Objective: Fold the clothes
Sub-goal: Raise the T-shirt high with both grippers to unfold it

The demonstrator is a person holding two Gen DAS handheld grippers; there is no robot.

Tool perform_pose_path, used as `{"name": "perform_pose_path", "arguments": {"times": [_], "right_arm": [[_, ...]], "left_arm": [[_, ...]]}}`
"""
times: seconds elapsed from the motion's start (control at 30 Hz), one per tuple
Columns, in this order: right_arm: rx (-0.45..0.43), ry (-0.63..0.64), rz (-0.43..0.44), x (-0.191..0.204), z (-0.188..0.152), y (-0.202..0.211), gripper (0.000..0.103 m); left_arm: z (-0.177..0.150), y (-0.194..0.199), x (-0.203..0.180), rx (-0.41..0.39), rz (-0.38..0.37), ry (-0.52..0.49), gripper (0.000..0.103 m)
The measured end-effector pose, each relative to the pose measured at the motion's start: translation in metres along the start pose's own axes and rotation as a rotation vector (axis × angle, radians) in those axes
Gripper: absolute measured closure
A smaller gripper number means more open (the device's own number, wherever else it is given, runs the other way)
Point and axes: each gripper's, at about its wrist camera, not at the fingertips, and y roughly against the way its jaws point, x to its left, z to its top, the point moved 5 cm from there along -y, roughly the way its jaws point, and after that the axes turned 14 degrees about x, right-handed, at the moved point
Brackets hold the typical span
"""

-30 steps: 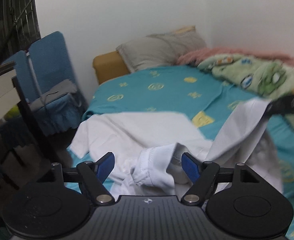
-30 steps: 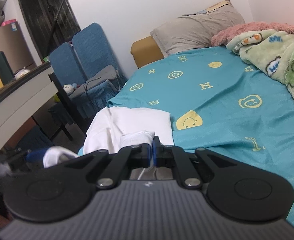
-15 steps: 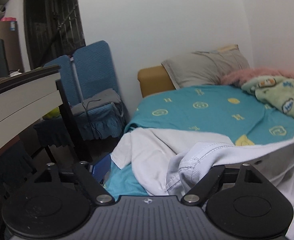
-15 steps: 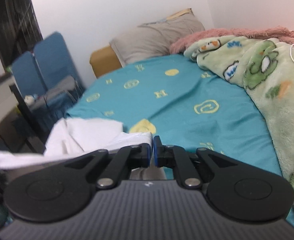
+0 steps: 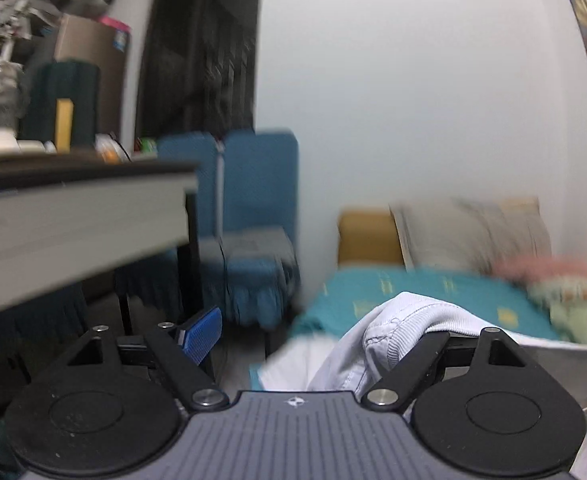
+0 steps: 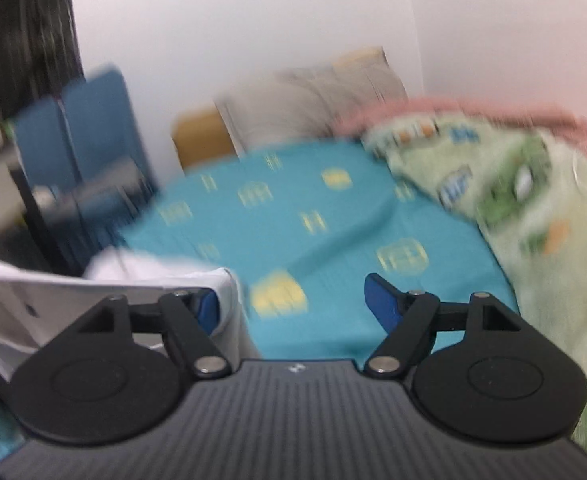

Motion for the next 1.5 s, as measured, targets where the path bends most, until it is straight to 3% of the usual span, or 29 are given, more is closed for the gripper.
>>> {"name": "perform_pose_path", "arguments": {"times": [0.13,0.23,0.33,0.47,0.53,0.63,0.8,0.93,1.03,1.1,1.23,1.4,1.5], "right_arm": [[-0.144,0.012,0.027,0.047,0.088,0.053,0.028],[-0.255,0.019,0.041,0.081,0.153,0.099,0.028],[-0.358,0.002,0.058,0.107,0.214,0.148,0.028],[-0.479,0.044,0.032,0.126,0.267,0.219,0.028],[-0.525,0.048,0.037,0.126,0.285,0.255,0.028],[-0.595,0.053,0.066,0.122,0.297,0.311,0.028],[-0.699,0.093,0.063,0.120,0.297,0.402,0.028],[-0.744,0.093,0.061,0.107,0.281,0.462,0.028],[-0.726,0.108,0.032,0.093,0.259,0.475,0.026],[-0.687,0.122,0.008,0.082,0.244,0.467,0.026],[-0.539,0.154,-0.060,0.060,0.219,0.399,0.026],[-0.364,0.124,-0.076,0.029,0.205,0.278,0.026],[-0.314,0.114,-0.078,0.019,0.210,0.194,0.026]], "left_arm": [[0.088,0.026,0.019,-0.106,0.005,0.048,0.019],[0.166,0.056,0.023,-0.222,0.046,0.029,0.019],[0.244,0.093,0.028,-0.292,0.015,0.043,0.019],[0.327,0.152,0.027,-0.367,-0.014,-0.009,0.015],[0.357,0.184,0.029,-0.369,-0.051,-0.015,0.015],[0.385,0.236,0.035,-0.393,-0.106,0.003,0.015],[0.402,0.337,0.037,-0.471,-0.102,-0.004,0.015],[0.399,0.399,0.041,-0.469,-0.156,0.009,0.015],[0.382,0.414,0.036,-0.412,-0.205,0.020,0.015],[0.364,0.397,0.027,-0.371,-0.219,0.012,0.015],[0.322,0.328,-0.002,-0.253,-0.254,-0.024,0.015],[0.277,0.198,-0.040,-0.130,-0.241,-0.053,0.015],[0.257,0.110,-0.064,-0.110,-0.202,-0.037,0.015]]}}
